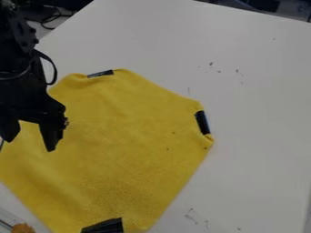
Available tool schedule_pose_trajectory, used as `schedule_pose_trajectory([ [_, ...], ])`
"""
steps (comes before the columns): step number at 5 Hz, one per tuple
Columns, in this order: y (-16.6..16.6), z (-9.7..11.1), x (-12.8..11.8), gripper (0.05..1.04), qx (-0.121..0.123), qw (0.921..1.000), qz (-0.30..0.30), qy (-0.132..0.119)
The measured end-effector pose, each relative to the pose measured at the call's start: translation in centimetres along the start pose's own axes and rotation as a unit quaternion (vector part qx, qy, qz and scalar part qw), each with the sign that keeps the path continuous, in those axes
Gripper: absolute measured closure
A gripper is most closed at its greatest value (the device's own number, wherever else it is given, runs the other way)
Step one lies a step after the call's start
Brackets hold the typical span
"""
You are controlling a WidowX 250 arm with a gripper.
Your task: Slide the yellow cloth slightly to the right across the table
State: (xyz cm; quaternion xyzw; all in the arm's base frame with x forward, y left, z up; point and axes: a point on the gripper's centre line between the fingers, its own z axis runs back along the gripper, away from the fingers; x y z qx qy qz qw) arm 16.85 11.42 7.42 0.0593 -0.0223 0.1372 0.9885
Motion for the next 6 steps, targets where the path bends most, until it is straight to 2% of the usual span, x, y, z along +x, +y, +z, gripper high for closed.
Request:
schedule_pose_trajectory([
  [1,-0.2,-0.3,0.0,0.083,-0.005,1.0,0.002,0.004],
  [2,-2.9,-1.7,1.4,0.083,-0.022,0.9993,-0.028,-0.005],
  [3,-5.1,-2.7,2.5,0.083,-0.025,0.998,-0.056,-0.019],
  [4,-6.8,-3.9,3.4,0.083,-0.038,0.9961,-0.071,-0.035],
  [5,-7.5,-5.6,4.0,0.083,-0.052,0.9949,-0.078,-0.036],
  [6,-7.5,-6.5,4.5,0.083,-0.052,0.9948,-0.078,-0.039],
])
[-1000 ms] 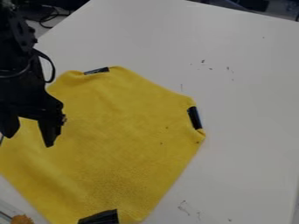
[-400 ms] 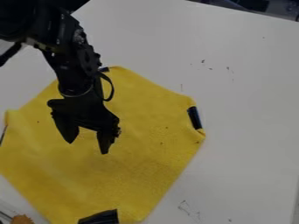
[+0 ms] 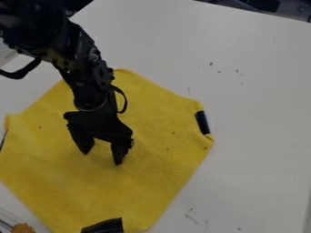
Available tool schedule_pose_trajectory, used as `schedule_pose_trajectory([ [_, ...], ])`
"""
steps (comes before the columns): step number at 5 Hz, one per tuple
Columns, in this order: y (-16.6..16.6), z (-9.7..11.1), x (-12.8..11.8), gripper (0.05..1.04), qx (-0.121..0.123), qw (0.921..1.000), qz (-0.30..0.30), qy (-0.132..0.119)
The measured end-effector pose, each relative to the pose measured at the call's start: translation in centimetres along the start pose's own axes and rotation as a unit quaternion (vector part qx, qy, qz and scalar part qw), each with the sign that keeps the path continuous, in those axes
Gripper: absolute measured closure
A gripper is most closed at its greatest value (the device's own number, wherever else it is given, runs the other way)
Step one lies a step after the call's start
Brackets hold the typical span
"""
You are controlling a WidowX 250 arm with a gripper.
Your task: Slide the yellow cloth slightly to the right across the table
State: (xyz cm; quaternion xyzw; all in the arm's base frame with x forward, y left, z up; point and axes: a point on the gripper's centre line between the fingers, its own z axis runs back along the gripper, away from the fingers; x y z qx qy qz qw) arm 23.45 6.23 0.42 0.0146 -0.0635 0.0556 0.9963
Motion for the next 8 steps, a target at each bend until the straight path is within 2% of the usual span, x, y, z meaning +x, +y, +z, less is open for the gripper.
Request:
schedule_pose_trajectory([
  [1,-0.1,-0.2,0.3,0.083,-0.006,0.9998,0.012,-0.013],
  [2,-0.3,-0.4,0.2,0.133,-0.009,0.9995,0.021,-0.02],
  [3,-0.3,-0.5,0.0,0.363,-0.01,0.9993,0.025,-0.025],
  [4,-0.4,-0.5,0.1,0.506,-0.011,0.9992,0.025,-0.027],
  [5,-1.6,-0.3,0.6,0.322,-0.014,0.9993,0.024,-0.025],
  [6,-2.8,-0.3,1.6,0.12,-0.014,0.9999,-0.007,0.002],
  [7,-4.4,0.0,1.9,0.083,-0.015,0.9994,-0.024,0.018],
  [8,-5.0,0.1,1.9,0.083,-0.014,0.9994,-0.025,0.021],
])
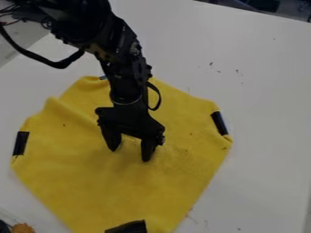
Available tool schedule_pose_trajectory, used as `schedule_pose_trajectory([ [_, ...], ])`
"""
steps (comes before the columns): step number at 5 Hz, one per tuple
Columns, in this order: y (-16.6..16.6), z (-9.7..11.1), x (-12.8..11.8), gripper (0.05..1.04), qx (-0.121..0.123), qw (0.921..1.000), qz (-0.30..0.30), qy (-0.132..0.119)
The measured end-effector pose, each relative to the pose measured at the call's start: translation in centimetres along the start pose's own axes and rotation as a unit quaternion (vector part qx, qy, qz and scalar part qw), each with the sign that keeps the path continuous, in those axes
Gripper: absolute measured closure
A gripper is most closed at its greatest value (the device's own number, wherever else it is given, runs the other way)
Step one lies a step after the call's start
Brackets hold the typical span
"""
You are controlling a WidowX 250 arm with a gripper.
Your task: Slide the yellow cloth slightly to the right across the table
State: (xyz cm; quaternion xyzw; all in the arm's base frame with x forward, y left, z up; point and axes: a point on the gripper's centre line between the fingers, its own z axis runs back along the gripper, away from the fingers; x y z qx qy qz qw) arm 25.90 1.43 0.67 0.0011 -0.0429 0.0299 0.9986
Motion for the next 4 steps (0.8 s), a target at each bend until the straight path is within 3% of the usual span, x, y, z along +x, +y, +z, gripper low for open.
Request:
schedule_pose_trajectory([
  [2,-0.2,-0.3,-0.4,0.083,0.001,0.9998,0.021,0.001],
  [3,0.4,-0.2,-0.5,0.083,0.019,0.9997,0.007,-0.015],
  [4,1.9,1.7,0.4,0.083,0.066,0.997,-0.023,-0.033],
])
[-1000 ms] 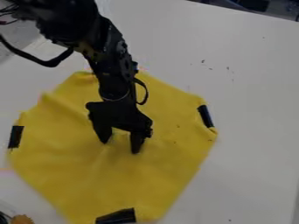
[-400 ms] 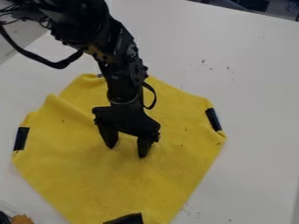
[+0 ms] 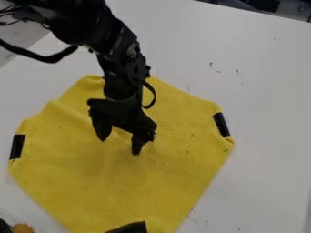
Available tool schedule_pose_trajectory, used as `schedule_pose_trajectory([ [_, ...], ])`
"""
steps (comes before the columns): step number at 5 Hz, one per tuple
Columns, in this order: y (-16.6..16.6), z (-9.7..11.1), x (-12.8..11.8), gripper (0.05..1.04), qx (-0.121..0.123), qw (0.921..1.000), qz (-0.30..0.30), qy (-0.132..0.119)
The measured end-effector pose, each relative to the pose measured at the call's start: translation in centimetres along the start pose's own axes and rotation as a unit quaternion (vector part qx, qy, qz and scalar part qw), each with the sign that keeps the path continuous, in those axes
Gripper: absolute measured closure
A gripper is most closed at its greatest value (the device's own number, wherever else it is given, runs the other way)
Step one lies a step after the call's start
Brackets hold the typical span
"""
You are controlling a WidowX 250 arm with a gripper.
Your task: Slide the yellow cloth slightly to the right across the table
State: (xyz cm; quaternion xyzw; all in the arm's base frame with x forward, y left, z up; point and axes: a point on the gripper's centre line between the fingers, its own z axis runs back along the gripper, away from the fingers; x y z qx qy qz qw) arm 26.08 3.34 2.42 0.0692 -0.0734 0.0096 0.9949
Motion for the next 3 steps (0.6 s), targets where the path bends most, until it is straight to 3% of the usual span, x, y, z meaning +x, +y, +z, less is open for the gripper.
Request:
schedule_pose_trajectory([
  [2,0.1,5.2,2.5,0.083,0.016,0.9995,-0.019,-0.019],
  [3,-0.4,5.5,2.3,0.083,-0.003,0.9997,-0.023,-0.011],
])
